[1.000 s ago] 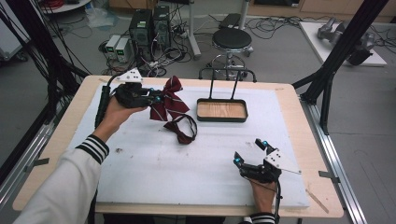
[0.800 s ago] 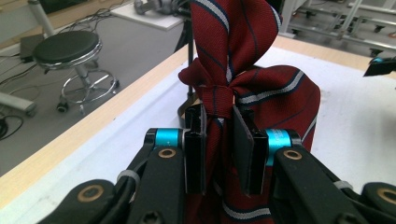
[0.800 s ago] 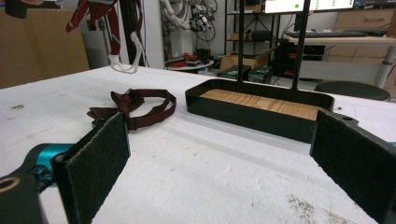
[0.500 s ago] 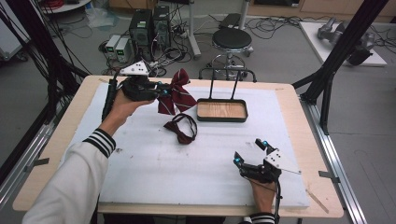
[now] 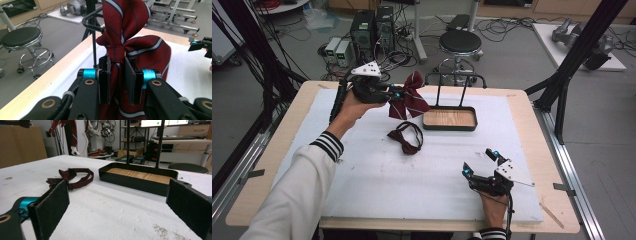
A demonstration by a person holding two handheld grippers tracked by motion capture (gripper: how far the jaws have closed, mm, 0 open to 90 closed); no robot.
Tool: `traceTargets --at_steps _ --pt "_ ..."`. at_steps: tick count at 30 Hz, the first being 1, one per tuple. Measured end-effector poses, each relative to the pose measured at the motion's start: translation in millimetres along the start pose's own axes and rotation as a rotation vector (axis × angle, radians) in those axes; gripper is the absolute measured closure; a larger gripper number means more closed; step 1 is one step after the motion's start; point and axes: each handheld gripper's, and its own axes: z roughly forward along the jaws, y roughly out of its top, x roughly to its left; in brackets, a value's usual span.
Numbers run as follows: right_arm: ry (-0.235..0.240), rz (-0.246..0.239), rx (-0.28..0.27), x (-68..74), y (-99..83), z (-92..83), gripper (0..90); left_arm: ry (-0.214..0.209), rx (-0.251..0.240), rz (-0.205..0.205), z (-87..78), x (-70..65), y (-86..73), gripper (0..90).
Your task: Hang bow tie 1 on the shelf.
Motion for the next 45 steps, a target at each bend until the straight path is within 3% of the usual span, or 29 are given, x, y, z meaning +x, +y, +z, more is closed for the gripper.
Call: traceTargets --at_steps 10,23,29,45 --pt "-0.002 -0.002 0.0 0.1 0.0 0.0 4.0 -0.039 -0.006 0.014 13.2 0.3 8.7 75.5" --pt "-0.001 -0.001 -0.001 0.1 0.1 0.1 4.0 -0.046 -0.024 0.015 28.6 3.2 17.7 75.4" --pt "-0.002 0.003 0.001 0.3 0.1 -0.1 4.0 -0.076 -0.029 0.011 37.1 1.8 20.7 75.4" --pt "-0.002 -0.001 0.0 0.1 0.0 0.0 4.0 -0.022 -0.067 0.014 49.5 -0.5 26.3 75.4"
